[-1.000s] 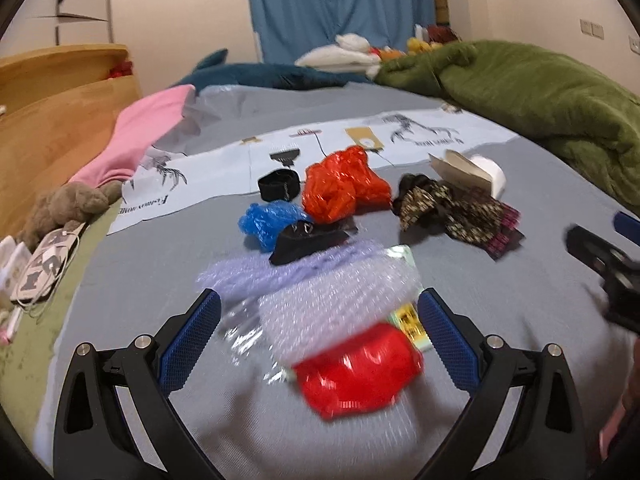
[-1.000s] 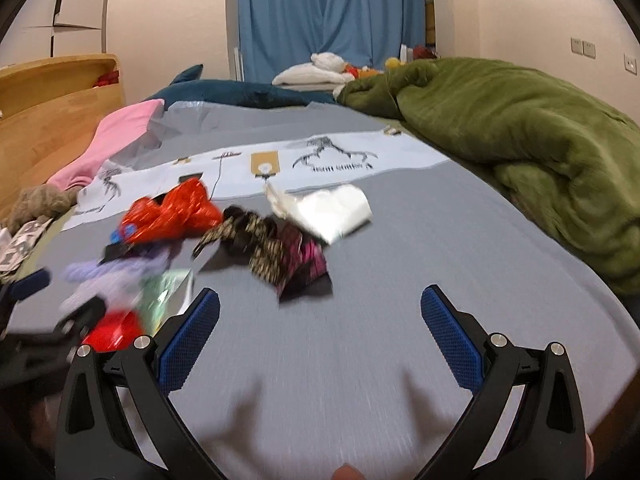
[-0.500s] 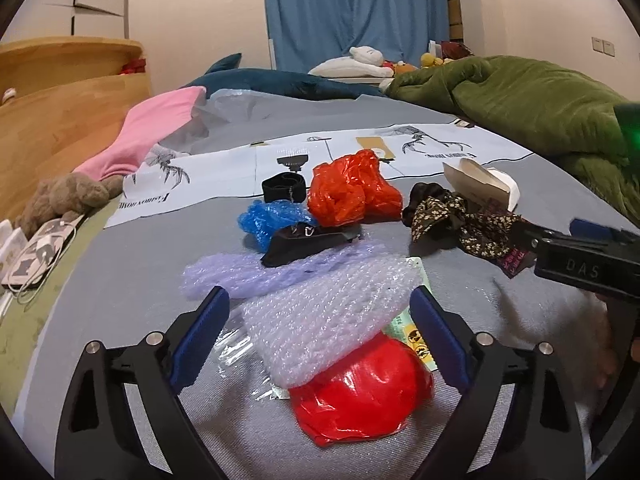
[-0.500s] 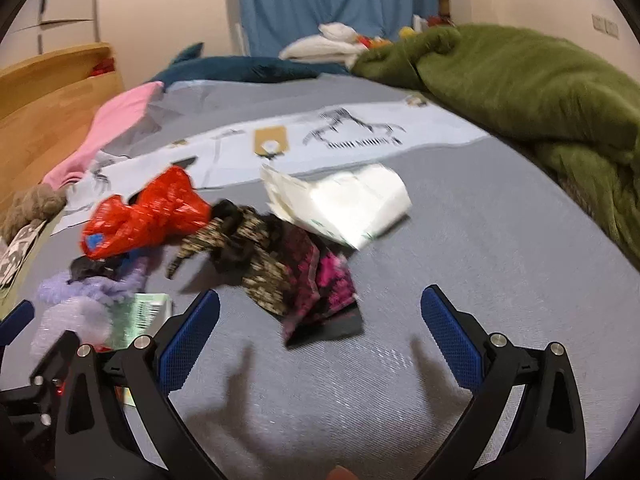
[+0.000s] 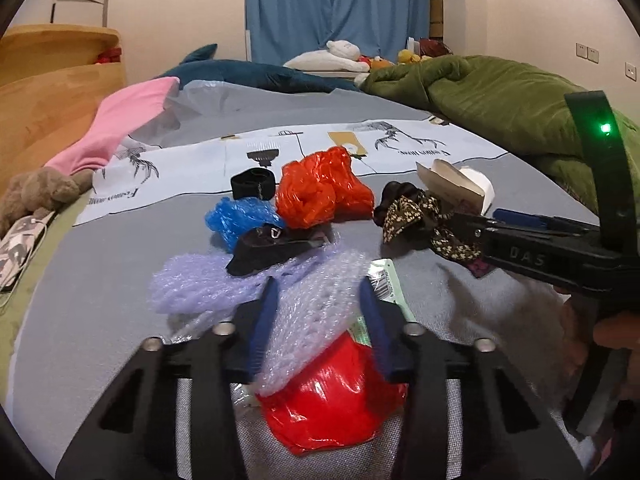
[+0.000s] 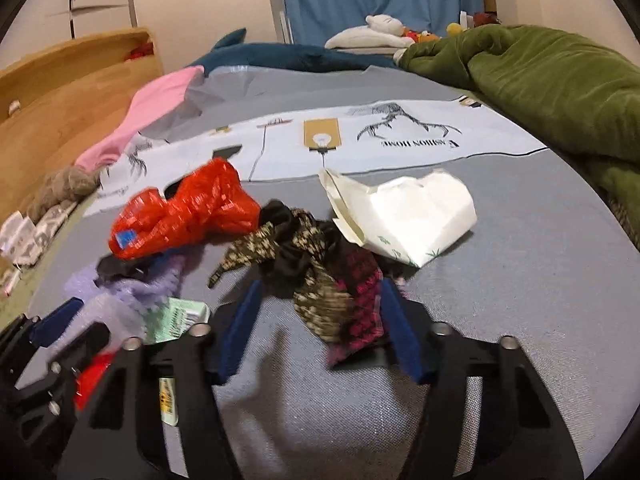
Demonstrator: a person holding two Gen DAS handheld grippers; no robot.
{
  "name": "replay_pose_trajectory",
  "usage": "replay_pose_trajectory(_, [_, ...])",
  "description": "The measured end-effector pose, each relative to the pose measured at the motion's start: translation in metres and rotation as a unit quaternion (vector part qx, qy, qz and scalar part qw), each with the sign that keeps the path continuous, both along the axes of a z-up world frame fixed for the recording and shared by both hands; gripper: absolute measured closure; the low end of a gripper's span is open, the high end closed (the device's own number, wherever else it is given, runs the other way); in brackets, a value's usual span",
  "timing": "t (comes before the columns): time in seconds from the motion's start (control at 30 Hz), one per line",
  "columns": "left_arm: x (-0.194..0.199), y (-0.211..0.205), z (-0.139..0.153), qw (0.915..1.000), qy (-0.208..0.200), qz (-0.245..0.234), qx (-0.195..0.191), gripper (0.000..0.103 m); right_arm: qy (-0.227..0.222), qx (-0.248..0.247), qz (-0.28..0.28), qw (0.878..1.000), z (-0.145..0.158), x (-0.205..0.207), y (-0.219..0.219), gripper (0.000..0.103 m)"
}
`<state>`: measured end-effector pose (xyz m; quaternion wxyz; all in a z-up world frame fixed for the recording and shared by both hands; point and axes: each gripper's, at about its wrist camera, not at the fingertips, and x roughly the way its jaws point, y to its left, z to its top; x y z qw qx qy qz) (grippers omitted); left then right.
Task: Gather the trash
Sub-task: 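Close the left tool on the clear bubble wrap while the right tool reaches the leopard-print cloth, then close the right tool on the leopard-print cloth while the left tool holds the bubble wrap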
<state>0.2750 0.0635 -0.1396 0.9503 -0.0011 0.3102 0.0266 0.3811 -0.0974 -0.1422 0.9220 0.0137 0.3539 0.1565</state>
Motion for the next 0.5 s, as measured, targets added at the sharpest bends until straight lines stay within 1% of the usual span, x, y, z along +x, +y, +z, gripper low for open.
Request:
replay_pose_trajectory(0.03, [0.0,0.0,0.0,1.0,0.0,0.001,0.001,0.074,-0.002,0.001,0.002,1.0,0.0,-0.001,0.0,0.064])
replay_pose_trajectory(0.07, [-0.001,0.0,0.0,1.0,-0.003,0.004,0.002,0.08,-0.007,-0.001,0.002,1.0,0.0,-0.003,0.0,0.081])
replay_pose_trajectory(0.1, [-0.002,-0.001,0.001,1.0,-0.006,0.005,0.002,0.083,-0.011,-0.002,0.001,1.0,0.0,-0.004,0.0,0.089])
replay_pose_trajectory(0.13, [-0.003,-0.001,0.001,0.9999,-0.009,0.004,0.001,0.088,-0.015,-0.002,0.001,1.0,0.001,-0.006,-0.001,0.095])
replay_pose_trajectory(0.17, [-0.005,-0.002,0.003,0.9999,-0.013,0.005,0.002,0.089,-0.022,0.0,0.003,1.0,0.003,-0.008,-0.001,0.098])
replay_pose_trajectory(0.27, [-0.009,-0.003,0.007,0.9996,-0.028,0.006,0.007,0.09,-0.036,0.003,0.002,0.999,0.006,-0.014,-0.004,0.098])
replay_pose_trajectory(0.5, [-0.008,0.0,0.009,0.9995,-0.031,0.008,0.006,0.09,-0.06,-0.001,-0.007,0.998,0.013,-0.026,-0.015,0.101])
